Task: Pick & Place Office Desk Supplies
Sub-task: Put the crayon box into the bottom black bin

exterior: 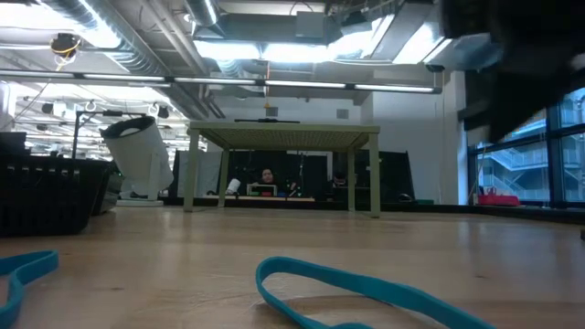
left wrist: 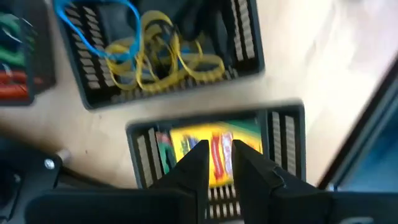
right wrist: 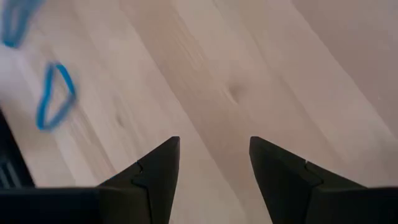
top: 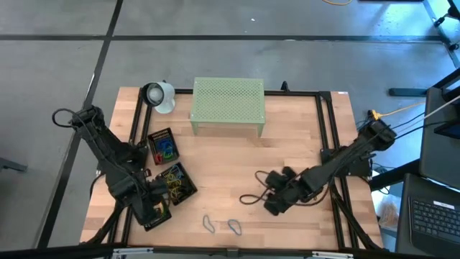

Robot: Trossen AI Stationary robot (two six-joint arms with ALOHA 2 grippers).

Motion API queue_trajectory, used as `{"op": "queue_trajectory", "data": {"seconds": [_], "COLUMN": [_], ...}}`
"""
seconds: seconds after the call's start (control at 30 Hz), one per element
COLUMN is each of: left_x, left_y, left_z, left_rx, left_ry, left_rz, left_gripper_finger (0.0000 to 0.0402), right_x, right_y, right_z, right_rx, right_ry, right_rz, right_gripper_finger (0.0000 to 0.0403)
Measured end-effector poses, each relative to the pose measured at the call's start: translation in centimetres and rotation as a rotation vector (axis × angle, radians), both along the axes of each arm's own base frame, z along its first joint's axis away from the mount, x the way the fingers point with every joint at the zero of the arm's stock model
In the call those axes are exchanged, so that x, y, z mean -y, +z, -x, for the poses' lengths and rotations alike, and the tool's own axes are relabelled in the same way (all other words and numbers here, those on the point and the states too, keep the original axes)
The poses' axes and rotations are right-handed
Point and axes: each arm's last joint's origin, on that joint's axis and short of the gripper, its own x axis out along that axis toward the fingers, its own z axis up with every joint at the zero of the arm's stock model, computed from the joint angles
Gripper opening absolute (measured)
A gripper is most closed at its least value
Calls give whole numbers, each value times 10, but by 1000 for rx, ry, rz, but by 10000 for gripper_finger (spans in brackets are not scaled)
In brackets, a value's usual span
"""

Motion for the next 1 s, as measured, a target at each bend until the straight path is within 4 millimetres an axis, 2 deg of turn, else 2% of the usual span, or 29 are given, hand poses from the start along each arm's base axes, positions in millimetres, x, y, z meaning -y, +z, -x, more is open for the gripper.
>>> {"op": "queue_trajectory", "data": {"seconds": [0.1,0.47,0.67,0.9,1.0], "left_x": [-6,-15,-14,-7,-5], "left_y": [0,4,6,8,9], "left_z": [-7,-17,-21,-27,-30], "left_rx": [66,299,390,464,484], "left_ry": [65,113,129,75,42], "left_rz": [-45,-225,-258,-235,-223], "left_gripper_finger": [63,63,63,63,63], "right_x": [5,4,9,28,30], "right_y": [5,-13,-18,-53,-62], "right_z": [13,48,52,74,77], "right_rx": [-108,-596,-652,-818,-815], "right_ry": [-63,-217,-229,-283,-294], "right_rz": [-50,-77,-43,-58,-74], "right_gripper_finger": [199,199,199,199,199]}}
